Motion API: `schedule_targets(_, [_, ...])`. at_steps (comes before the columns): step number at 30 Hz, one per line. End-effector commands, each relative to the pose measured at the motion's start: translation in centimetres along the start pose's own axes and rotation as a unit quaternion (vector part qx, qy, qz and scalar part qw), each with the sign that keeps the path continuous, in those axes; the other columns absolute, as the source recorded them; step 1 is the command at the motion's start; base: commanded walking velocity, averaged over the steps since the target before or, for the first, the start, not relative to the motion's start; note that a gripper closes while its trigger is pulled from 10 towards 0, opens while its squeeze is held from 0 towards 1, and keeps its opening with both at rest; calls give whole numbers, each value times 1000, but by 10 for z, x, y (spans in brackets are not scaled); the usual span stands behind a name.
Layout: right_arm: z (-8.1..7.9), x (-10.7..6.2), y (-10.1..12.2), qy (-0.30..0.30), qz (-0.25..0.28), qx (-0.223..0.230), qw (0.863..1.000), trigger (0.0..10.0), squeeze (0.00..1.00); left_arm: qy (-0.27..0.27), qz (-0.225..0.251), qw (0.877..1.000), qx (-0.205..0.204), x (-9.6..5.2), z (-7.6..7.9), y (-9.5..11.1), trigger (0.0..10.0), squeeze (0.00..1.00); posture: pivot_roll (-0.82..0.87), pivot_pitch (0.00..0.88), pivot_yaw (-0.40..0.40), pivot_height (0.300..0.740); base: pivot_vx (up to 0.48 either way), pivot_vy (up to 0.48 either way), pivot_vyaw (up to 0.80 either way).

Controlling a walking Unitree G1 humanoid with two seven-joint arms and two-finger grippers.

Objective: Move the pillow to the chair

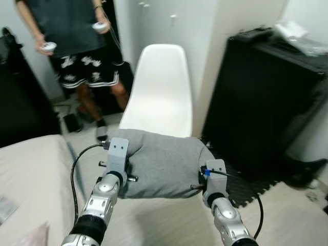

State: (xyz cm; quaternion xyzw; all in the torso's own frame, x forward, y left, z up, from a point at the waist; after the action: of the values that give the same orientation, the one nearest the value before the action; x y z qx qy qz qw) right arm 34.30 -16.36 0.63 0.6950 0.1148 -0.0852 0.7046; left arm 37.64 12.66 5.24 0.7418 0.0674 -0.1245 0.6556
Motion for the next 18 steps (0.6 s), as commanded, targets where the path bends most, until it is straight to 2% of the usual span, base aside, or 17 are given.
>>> schedule_targets(1, [1,-1,0,-4,2,2,1000,10000,0,25,18,1000,-1,0,-15,8,10000,0,67,71,44,740,0,0,-800])
schedule_targets(18, [-2,-5,-8,-3,-9,7,1000,10000,0,18,20,1000,9,-2,-14,9,10000,0,78,70,42,740,0,0,-800])
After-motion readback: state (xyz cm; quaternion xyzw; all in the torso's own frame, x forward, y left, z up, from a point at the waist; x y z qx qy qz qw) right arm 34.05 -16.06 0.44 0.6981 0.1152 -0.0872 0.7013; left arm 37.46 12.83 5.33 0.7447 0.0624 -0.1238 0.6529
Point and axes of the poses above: a point about 5 cm out from each wrist's last joint towards the gripper, its own x axis pointing out of the wrist towards the gripper, its own y axis along the axis of the wrist's last joint, z = x × y, the point moved 5 cm from there along x, pointing out of the wrist towards the gripper, and after that the axes turned 3 degrees about x, right-handed, at the moved point
